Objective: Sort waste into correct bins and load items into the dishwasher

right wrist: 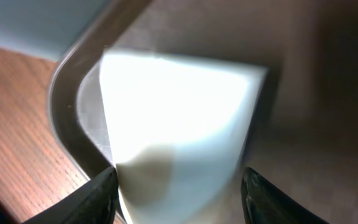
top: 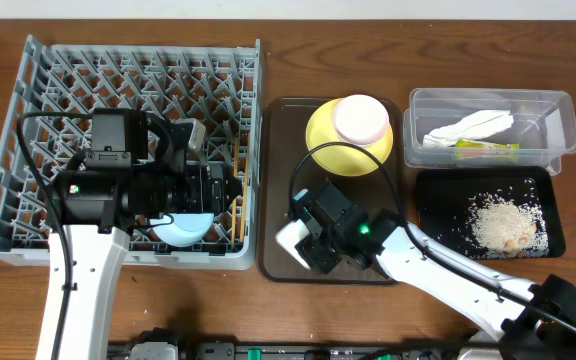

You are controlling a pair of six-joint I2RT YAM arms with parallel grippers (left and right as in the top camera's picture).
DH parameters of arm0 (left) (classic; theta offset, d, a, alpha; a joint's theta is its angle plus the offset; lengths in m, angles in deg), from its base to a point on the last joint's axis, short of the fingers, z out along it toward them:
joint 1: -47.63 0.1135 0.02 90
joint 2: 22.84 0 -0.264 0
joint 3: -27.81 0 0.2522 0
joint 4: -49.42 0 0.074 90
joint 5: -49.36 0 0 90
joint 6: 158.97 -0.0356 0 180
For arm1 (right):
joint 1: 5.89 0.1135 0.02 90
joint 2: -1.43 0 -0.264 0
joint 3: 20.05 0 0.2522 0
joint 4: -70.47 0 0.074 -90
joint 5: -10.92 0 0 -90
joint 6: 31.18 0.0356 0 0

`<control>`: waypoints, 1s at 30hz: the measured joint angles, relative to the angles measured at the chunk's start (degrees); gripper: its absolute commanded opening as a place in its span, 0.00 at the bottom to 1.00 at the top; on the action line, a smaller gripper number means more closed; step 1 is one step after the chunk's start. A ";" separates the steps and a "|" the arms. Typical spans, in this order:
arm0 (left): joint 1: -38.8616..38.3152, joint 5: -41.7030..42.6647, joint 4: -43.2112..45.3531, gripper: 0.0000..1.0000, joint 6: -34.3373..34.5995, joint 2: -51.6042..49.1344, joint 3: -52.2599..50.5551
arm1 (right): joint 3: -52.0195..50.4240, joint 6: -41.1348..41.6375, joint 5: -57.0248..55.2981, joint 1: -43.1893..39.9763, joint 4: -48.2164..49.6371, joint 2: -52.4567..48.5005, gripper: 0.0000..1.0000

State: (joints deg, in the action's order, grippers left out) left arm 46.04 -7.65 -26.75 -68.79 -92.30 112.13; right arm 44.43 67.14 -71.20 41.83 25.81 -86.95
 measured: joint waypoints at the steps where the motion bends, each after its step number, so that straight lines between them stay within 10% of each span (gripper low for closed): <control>1: 0.00 0.00 0.00 0.86 0.00 0.00 0.00 | -0.02 1.95 -0.79 -0.02 -0.35 0.00 0.66; 13: 0.00 0.00 -0.02 0.87 0.00 0.00 -0.04 | 1.27 7.30 4.17 -8.92 3.96 0.07 0.82; 30: 0.00 0.00 -0.20 0.86 0.00 0.00 -0.04 | 11.52 -40.63 35.91 -25.00 -1.97 -9.84 0.99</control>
State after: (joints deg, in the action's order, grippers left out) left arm 46.04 -7.65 -26.95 -68.79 -92.30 112.09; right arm 55.95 26.51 -35.29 16.83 23.85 -96.79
